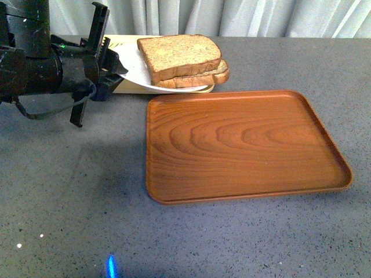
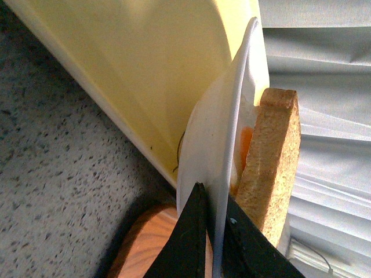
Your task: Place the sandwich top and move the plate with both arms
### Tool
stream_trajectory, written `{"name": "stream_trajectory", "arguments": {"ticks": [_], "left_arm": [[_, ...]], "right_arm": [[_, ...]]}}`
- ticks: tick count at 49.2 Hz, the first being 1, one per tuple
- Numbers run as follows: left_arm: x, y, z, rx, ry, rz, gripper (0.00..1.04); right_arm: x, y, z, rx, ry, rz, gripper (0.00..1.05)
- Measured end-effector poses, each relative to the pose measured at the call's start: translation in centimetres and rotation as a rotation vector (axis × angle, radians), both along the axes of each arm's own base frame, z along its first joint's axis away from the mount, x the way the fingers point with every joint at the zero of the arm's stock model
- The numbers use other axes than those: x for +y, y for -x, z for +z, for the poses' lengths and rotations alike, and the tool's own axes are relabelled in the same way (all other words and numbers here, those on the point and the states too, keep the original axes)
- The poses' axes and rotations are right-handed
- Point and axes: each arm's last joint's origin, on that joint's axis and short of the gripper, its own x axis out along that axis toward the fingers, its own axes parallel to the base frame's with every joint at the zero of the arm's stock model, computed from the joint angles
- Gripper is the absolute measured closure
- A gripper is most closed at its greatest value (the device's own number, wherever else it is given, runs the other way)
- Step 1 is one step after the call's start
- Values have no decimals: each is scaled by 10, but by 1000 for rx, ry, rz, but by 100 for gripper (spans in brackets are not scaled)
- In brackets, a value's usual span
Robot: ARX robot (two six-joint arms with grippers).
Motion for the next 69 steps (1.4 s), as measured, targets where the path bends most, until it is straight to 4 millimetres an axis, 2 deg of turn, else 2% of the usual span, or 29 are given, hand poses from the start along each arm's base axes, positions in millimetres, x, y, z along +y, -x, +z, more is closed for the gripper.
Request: {"name": "stream_trajectory", "arguments": {"ticks": [10,17,27,33,37,42,47,52,61,64,69], "left_arm": [[-4,-23,-3,7,-27,4,103],[-3,-30,-5,5,-32,7,102],[8,-28,-8,-6,-24,14,72],[28,-13,-14,12,-17,33,47],[42,2,-9,-8,4,47,29],[61,29,10,-77,27,54,7],[79,64,21,-120,32,48,9],[102,114,27,-147,11,39,9],[132,166,35,-185,-14,50,9],[141,183,34,-285,-181,120,18],[141,212,40,-483,-598,189,43]], "right_arm": [[0,0,0,0,0,0,9],[0,0,0,0,0,0,9],[0,0,0,0,0,0,9],[0,0,0,0,0,0,9],[0,0,0,0,0,0,9],[0,0,0,0,0,0,9],[0,0,0,0,0,0,9],[0,0,0,0,0,0,9],[0,0,0,0,0,0,9],[0,0,0,0,0,0,9],[0,0,0,0,0,1,9]]}}
